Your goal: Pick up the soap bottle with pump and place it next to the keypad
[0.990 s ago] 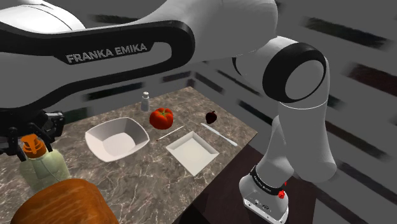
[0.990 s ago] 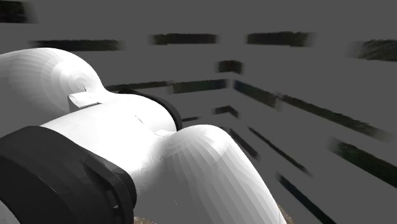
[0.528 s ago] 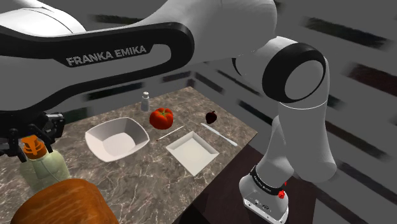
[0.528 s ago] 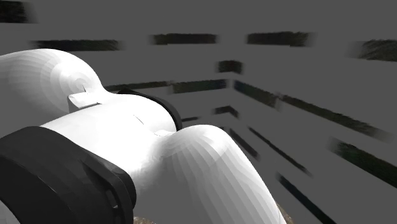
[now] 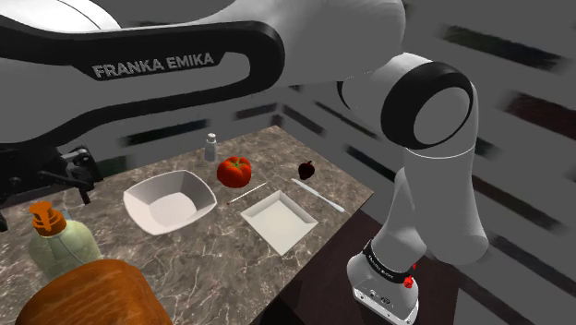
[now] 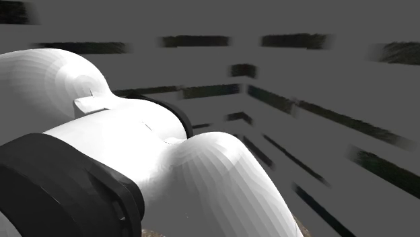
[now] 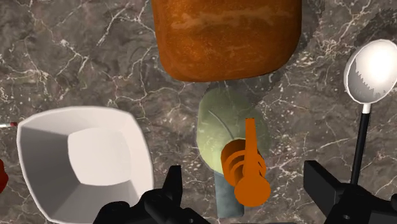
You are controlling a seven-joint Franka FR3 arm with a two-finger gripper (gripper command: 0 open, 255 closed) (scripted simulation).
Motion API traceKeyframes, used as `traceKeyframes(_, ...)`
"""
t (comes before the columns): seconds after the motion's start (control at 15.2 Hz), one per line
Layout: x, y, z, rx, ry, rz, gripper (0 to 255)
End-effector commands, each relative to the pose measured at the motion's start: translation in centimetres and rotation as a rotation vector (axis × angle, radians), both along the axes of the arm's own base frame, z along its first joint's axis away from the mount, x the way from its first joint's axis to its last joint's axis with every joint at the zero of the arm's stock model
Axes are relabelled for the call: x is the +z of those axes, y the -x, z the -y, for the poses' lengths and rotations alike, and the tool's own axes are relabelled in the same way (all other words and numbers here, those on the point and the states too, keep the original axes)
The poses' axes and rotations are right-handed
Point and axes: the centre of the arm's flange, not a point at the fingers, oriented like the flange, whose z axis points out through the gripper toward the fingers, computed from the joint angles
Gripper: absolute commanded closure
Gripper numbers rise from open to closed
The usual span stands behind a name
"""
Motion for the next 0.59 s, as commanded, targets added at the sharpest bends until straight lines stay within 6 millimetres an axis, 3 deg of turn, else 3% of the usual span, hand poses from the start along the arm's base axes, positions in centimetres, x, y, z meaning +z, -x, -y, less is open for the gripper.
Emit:
traceKeyframes(0.0, 2.5, 0.4, 0.0, 0.0, 0.0, 0.0, 0)
traceKeyframes(0.07, 3.5, 0.4, 0.0, 0.0, 0.0, 0.0, 0)
traceKeyframes(0.53, 3.5, 0.4, 0.0, 0.0, 0.0, 0.0, 0)
